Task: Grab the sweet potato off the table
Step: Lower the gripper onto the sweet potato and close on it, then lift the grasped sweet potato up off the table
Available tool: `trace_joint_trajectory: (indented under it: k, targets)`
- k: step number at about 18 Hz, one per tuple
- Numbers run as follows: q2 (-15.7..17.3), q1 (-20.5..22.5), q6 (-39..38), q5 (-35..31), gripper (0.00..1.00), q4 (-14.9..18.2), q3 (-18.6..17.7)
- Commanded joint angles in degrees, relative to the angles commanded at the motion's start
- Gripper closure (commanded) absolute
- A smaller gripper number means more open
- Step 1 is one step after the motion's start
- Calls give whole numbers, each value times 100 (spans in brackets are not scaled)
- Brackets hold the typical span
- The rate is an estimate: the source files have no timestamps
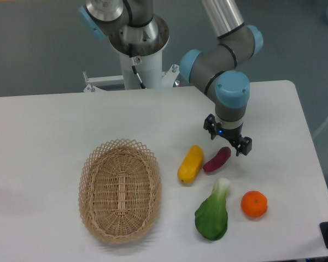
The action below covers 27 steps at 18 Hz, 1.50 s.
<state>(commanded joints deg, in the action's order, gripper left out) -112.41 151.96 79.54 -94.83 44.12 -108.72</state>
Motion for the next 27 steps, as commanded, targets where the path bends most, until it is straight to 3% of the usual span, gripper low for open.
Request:
trace_joint_trajectory:
  k: [10,13,15,16,27]
  targets:
    - [-211,-88,0,0,0,-149,43]
    - [-229,-88,0,0,13,-387,-1]
    - [-220,-88,0,0,32,-387,8]
    - [-228,-88,0,0,37,-387,17]
    - [-237,-97,52,0,53,-378,105]
